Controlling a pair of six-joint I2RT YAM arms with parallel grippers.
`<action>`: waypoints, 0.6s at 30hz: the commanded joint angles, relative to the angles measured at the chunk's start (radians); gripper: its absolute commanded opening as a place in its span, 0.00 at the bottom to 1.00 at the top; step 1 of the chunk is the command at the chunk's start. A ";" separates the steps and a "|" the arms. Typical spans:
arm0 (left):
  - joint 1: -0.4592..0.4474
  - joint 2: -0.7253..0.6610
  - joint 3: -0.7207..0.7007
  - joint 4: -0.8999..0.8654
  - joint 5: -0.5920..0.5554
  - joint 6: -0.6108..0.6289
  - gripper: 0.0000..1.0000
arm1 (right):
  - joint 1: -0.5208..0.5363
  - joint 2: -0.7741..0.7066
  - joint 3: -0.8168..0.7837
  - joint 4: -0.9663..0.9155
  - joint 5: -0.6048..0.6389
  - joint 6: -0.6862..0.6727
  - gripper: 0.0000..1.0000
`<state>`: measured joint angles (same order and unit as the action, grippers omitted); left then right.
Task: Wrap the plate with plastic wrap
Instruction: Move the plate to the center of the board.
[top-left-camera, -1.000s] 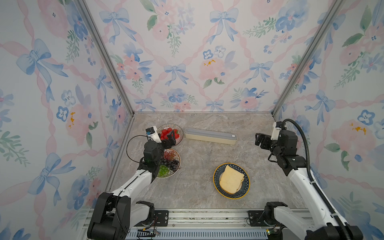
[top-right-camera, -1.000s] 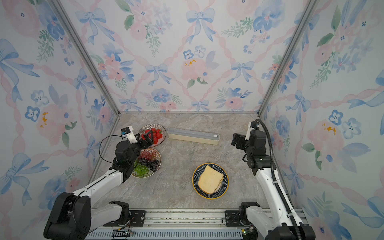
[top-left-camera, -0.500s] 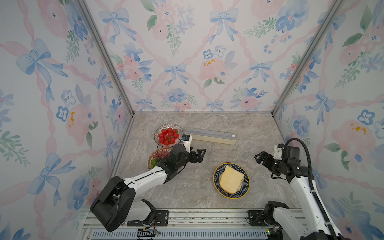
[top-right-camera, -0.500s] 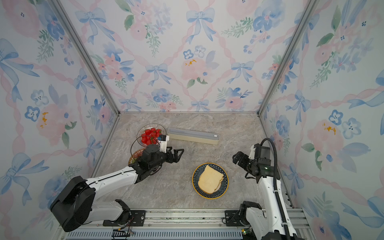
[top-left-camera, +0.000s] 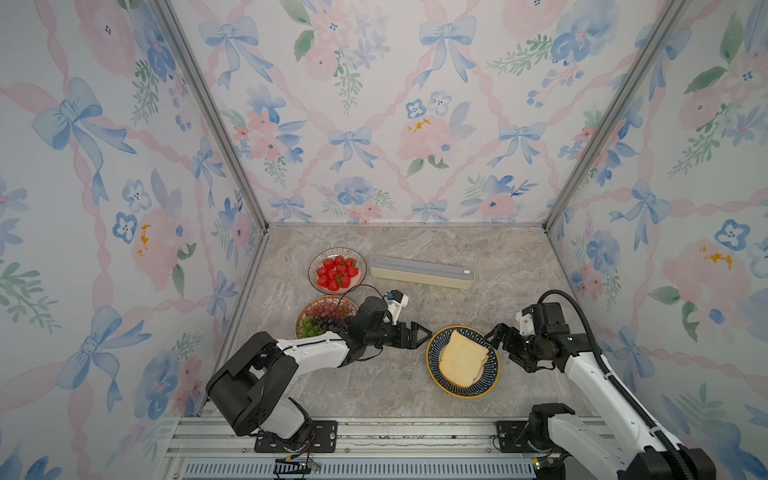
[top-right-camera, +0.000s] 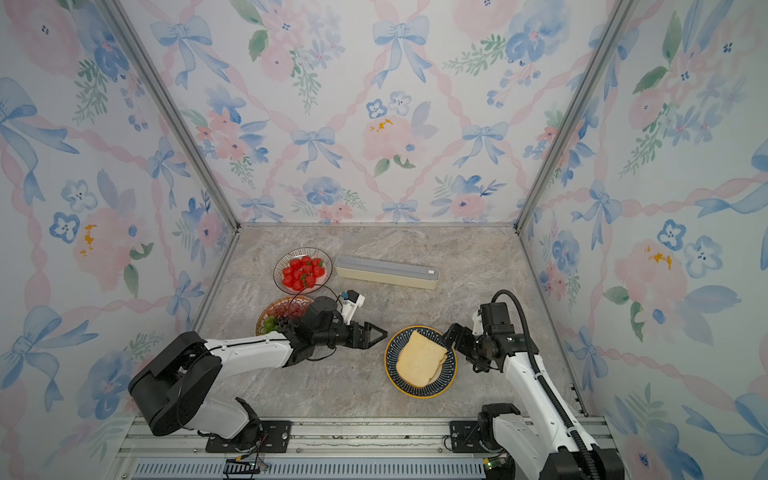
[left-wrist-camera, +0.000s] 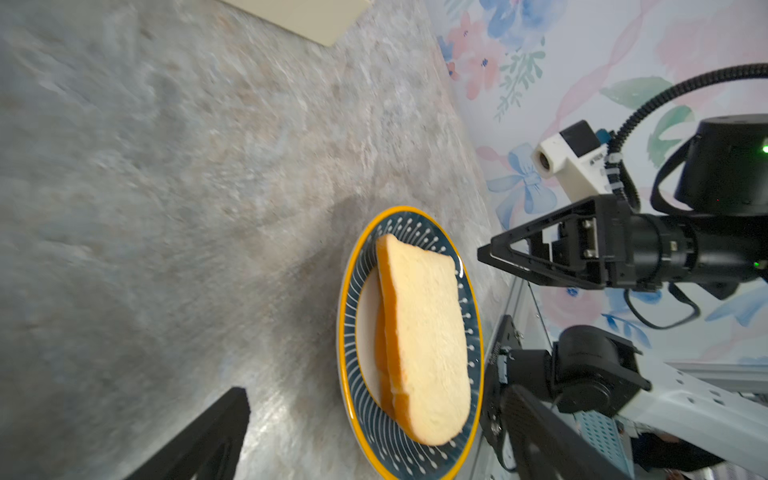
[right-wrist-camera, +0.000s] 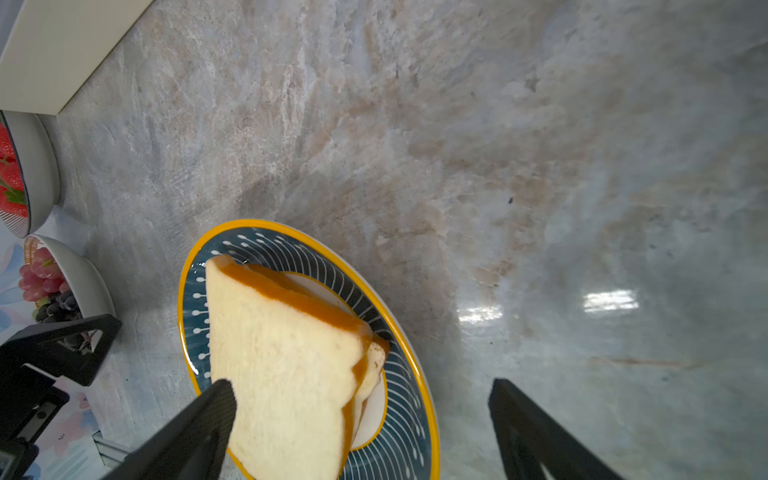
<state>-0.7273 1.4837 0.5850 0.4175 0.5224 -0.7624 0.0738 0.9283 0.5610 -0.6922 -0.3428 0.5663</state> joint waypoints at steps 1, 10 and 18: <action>-0.014 0.027 -0.017 -0.002 0.134 -0.050 0.98 | 0.003 -0.021 -0.038 -0.027 -0.068 0.021 0.97; -0.049 0.102 -0.031 -0.004 0.237 -0.098 0.98 | 0.010 -0.052 -0.108 -0.007 -0.173 0.051 0.97; -0.107 0.159 0.025 -0.003 0.292 -0.105 0.98 | 0.090 -0.009 -0.122 0.137 -0.225 0.147 0.97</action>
<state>-0.8276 1.6306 0.5728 0.4122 0.7742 -0.8585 0.1280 0.8982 0.4500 -0.6373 -0.5179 0.6525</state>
